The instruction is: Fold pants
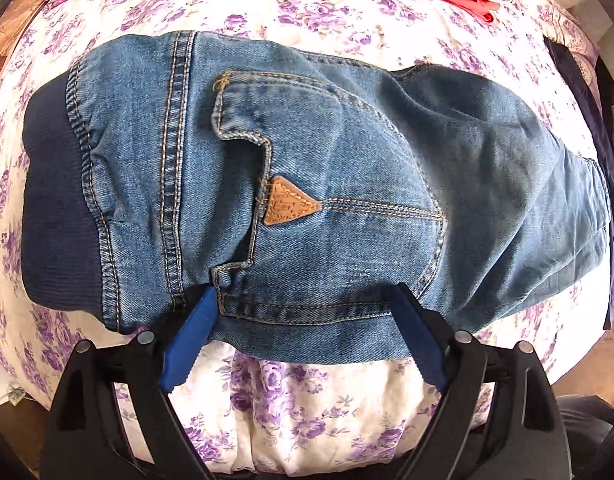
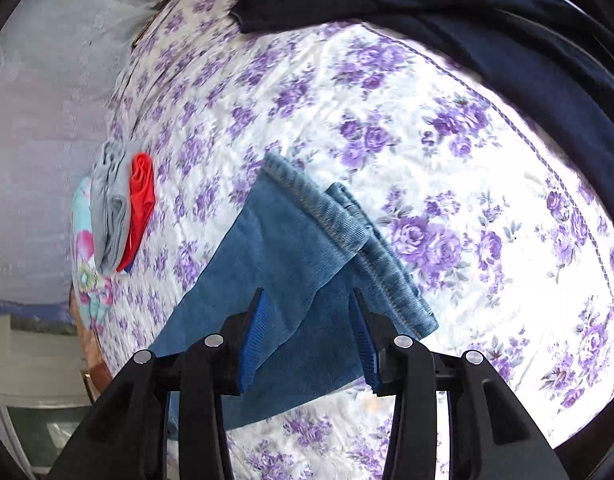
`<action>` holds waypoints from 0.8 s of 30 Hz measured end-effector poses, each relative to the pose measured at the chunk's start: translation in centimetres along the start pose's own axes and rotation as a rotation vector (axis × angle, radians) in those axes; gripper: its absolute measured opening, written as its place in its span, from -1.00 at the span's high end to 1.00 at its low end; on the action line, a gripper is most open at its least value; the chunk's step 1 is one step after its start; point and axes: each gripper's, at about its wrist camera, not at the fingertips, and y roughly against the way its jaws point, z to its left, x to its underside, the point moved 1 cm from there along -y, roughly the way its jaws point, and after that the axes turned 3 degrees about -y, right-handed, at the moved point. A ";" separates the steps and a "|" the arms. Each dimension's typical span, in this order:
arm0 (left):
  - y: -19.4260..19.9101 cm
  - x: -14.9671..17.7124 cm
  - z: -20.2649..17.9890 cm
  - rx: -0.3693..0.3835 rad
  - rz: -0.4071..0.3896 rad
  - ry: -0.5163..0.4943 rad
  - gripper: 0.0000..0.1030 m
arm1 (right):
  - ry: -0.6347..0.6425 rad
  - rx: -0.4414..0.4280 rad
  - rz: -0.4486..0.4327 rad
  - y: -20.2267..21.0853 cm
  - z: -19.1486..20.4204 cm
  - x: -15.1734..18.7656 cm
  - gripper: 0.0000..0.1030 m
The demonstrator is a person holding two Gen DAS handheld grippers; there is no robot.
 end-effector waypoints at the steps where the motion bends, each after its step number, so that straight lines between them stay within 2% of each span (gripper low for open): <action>1: 0.0 -0.1 0.1 0.006 0.005 0.002 -0.64 | -0.026 -0.031 0.007 -0.6 -0.8 -0.5 0.17; 3: 0.1 -0.2 0.3 0.020 0.011 0.005 -0.63 | -0.048 -0.060 0.017 -1.3 -1.9 -0.5 0.17; 7: 0.4 -0.6 1.1 0.021 0.019 0.002 -0.59 | -0.074 -0.065 0.026 -4.3 -0.4 -0.5 0.22; 8: 0.5 -0.6 1.3 0.012 0.017 0.009 -0.47 | -0.078 -0.062 0.017 -4.8 0.5 -0.5 0.66; 9: 0.9 -0.5 1.6 0.003 0.012 0.021 -0.32 | -0.062 -0.060 0.005 -4.8 1.3 -0.3 0.86; 10: 1.2 -0.5 2.1 -0.002 0.006 0.032 -0.23 | -0.038 -0.062 -0.015 -4.0 2.1 0.0 0.86; 11: 1.6 -0.4 2.7 0.000 -0.002 0.048 -0.06 | -0.007 -0.055 -0.042 -3.0 3.0 0.3 0.87; 12: 1.9 -0.2 3.3 0.023 -0.010 0.064 -0.01 | 0.026 -0.045 -0.061 -1.8 3.8 0.7 0.87; 14: 2.7 0.4 4.2 0.066 -0.029 0.095 0.05 | 0.045 -0.033 -0.084 0.7 4.7 1.6 0.87; 18: 3.4 1.2 4.6 0.060 -0.049 0.083 0.08 | 0.070 0.039 -0.104 4.1 4.2 3.1 0.87; 20: 3.1 1.5 5.0 0.076 -0.046 0.091 0.08 | 0.066 0.091 -0.080 3.2 2.5 3.6 0.87; 24: 2.3 2.1 5.8 0.131 -0.032 0.101 0.06 | 0.048 0.177 -0.008 -2.5 -1.9 3.8 0.84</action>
